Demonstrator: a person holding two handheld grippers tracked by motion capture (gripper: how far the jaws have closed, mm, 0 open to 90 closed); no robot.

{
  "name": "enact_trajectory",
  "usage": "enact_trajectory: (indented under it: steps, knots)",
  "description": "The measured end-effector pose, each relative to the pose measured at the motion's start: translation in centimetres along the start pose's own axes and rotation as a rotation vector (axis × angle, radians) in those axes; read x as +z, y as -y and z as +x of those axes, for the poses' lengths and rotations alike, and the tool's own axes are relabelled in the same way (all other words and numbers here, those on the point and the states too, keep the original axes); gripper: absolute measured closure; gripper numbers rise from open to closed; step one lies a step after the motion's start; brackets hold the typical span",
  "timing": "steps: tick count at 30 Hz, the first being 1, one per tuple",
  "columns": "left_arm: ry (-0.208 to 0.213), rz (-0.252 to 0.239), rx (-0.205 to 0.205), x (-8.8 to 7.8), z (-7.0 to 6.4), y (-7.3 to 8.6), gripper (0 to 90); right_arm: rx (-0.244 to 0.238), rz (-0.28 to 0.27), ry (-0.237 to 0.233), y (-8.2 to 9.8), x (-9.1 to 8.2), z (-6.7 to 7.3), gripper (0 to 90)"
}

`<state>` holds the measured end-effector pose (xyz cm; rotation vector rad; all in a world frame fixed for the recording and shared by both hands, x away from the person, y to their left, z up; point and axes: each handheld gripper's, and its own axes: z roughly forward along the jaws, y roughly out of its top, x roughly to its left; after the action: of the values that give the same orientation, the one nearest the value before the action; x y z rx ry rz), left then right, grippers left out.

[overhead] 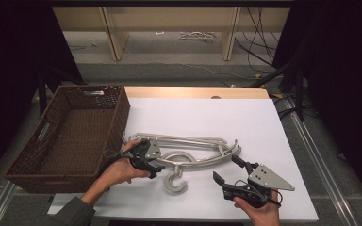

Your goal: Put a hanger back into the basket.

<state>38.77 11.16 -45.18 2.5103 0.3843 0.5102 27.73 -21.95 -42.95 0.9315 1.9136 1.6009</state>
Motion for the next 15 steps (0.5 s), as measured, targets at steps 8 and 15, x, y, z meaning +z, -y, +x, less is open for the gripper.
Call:
enact_trajectory:
  steps: [8,15]
  knots:
    - [-0.009,0.033,0.052,0.6,0.3,0.0,42.4,-0.001,0.000,0.001,0.0,0.0,0.0,17.9]
    - [0.024,0.094,0.127,1.3,0.5,-0.2,54.1,0.014,-0.002,-0.012,0.0,0.0,-0.1,18.7]
